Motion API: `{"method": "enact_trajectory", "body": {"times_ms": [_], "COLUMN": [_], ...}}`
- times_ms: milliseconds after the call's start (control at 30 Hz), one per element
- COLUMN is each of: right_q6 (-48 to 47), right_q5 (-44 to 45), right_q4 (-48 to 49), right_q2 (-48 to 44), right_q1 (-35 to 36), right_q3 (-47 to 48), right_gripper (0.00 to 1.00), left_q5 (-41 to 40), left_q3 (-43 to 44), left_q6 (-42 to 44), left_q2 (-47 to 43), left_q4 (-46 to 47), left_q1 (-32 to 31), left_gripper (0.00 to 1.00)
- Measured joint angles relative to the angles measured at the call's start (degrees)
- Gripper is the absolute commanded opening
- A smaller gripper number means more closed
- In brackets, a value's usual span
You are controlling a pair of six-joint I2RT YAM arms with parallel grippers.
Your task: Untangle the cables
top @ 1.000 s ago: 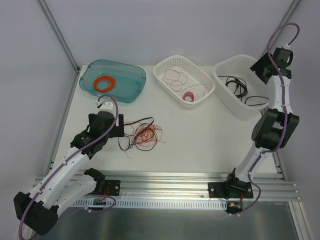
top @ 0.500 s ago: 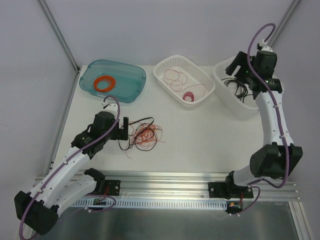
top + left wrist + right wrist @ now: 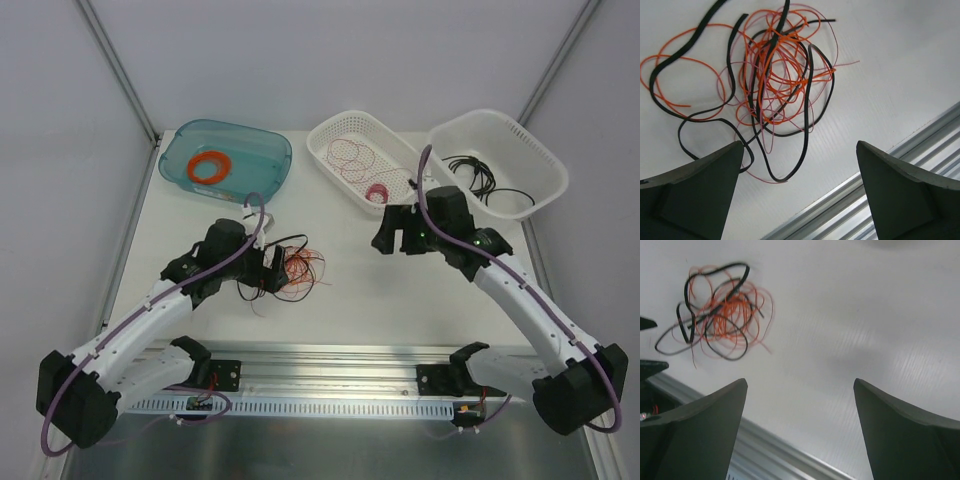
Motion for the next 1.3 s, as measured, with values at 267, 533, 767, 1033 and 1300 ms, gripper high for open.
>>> {"method": "enact_trajectory", "body": {"times_ms": [267,533,767,1033,1300], "right_q6": [5.29,7.63,8.68,8.81,8.48], "right_q5": [-2.29,-1.22,-0.37,1.88,5.35], "right_q4": [4.31,7.32,9.35,10.25,9.97], "right_q2": [-7.67,-9.75,-11.19,-17.51,-22.73], "right_q1": [9.42,12.92,13.27,13.27,13.29], "right_q3": [-14.86,-17.14,-18.34,-19.74,-20.61], "right_gripper": [0.92,0.92,0.92,0.92,0.92], "left_q5": [-6.97,-10.6,-8.41,-2.01,1.36], "left_q3": [3.13,13.6,22.45,41.79,61.83], "left_q6": [-1.88,-1.9,-1.97,-3.15,-3.85], "left_q2": [11.72,12.39,8.28,8.81,11.8], "left_q4": [-0.7,-4.0,-5.97,-8.96,-7.34], "left_q1": [-7.13,-10.91,-12.7,-13.0,-12.98], "left_gripper": [0.44,0.0,0.0,0.0,0.0]}}
